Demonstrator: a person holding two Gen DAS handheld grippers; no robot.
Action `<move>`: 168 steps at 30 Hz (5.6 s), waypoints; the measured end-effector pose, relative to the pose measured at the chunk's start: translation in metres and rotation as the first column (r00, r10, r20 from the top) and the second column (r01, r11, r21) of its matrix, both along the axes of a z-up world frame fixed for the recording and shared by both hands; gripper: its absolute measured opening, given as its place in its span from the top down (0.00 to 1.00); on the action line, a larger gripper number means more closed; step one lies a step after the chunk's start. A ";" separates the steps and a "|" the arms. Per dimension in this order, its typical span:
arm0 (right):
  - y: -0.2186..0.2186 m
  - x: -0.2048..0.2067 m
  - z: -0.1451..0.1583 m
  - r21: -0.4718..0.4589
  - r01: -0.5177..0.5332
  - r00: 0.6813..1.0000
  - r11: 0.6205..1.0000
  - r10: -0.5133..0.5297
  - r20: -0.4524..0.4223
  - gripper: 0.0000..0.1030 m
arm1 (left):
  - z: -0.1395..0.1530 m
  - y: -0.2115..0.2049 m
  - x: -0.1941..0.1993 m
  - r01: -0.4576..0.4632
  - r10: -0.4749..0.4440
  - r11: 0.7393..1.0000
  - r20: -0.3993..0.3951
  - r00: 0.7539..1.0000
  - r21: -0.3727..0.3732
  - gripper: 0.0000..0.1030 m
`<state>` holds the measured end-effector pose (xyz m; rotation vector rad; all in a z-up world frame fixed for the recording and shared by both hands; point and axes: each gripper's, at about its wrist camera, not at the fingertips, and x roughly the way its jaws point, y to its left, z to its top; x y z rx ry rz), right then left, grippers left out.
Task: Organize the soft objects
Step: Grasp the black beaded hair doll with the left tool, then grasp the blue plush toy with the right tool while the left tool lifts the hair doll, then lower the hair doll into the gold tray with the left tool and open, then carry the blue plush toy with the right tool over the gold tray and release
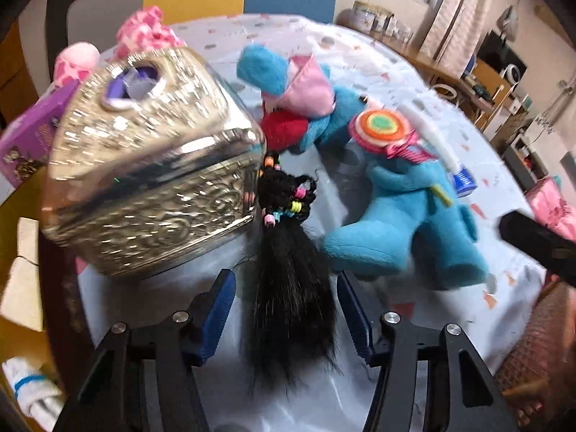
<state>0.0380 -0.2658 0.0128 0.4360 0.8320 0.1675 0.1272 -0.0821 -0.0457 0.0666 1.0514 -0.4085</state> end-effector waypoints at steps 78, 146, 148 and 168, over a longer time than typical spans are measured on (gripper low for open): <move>0.006 0.107 -0.058 -0.428 -0.071 0.953 0.901 -0.065 -0.296 0.15 | 0.053 0.075 -0.096 0.087 -0.060 0.980 0.152 0.987 -0.179 0.83; 0.042 -0.017 0.003 0.063 -0.135 0.973 0.989 0.144 -0.178 0.29 | 0.062 0.285 -0.098 -0.565 0.563 0.822 0.241 0.791 -0.066 0.20; 0.054 -0.021 0.026 0.056 -0.174 0.977 0.983 0.180 -0.116 0.29 | 0.062 0.286 -0.098 -0.567 0.565 0.821 0.237 0.790 -0.067 0.20; 0.334 0.079 0.026 -0.135 -0.574 0.818 0.808 0.555 -0.153 0.27 | 0.062 0.359 -0.119 -0.696 0.698 0.712 0.214 0.684 -0.098 0.20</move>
